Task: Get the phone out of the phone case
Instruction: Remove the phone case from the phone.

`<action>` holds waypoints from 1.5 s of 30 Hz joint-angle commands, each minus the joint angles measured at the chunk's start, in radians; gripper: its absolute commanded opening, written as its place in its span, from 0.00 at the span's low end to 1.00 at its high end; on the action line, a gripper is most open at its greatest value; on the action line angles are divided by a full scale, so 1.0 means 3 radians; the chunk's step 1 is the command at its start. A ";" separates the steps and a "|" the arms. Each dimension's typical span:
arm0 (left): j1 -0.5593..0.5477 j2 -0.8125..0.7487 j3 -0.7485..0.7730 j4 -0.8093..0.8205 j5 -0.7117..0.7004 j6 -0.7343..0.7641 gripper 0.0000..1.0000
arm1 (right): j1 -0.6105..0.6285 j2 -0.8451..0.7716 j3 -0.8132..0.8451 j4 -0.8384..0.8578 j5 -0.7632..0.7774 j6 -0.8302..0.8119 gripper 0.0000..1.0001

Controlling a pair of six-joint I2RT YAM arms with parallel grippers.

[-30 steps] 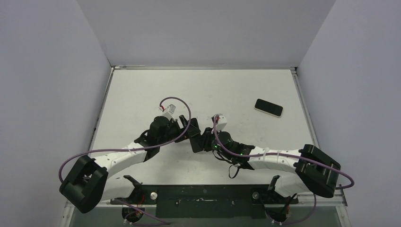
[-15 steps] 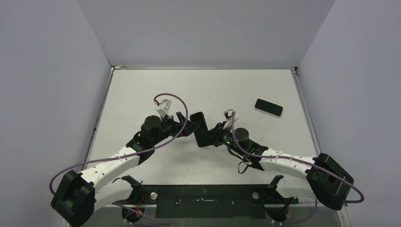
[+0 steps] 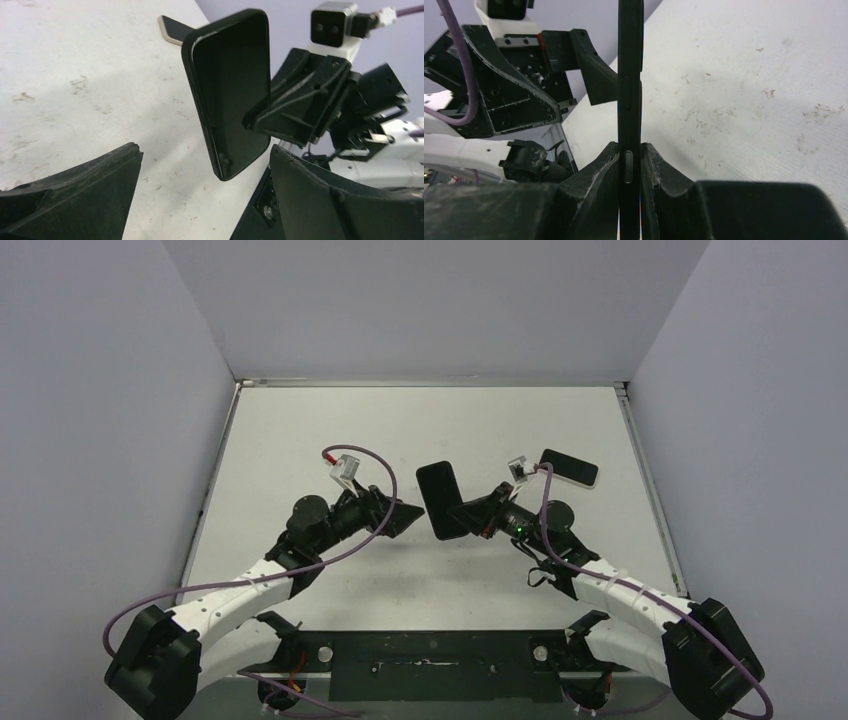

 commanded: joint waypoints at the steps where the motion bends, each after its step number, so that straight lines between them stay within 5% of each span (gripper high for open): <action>1: 0.0009 0.0094 -0.0023 0.0864 0.0535 -0.0159 0.96 | -0.0187 -0.0126 0.0030 0.0833 -0.0686 0.0272 0.00; 16: 0.0014 0.0625 0.0195 0.1956 0.0806 -0.0535 0.83 | -0.0292 0.0198 0.0286 0.1457 -0.1217 0.0709 0.00; 34: 0.0219 0.1211 0.0438 0.2969 0.1048 -0.1278 0.31 | -0.0392 0.0816 0.0749 0.1799 -0.1496 0.0989 0.00; 40: 0.0308 0.1244 0.0400 0.3065 0.1107 -0.1440 0.00 | -0.0389 0.1085 0.0888 0.1865 -0.1525 0.1030 0.00; 43: 0.0384 0.1158 0.0353 0.2781 0.0951 -0.1466 0.00 | -0.0385 0.1176 0.0898 0.1870 -0.1445 0.1045 0.00; 45: 0.0413 0.1097 0.0298 0.2641 0.0801 -0.1495 0.00 | -0.0370 0.1209 0.0856 0.1905 -0.1355 0.1035 0.12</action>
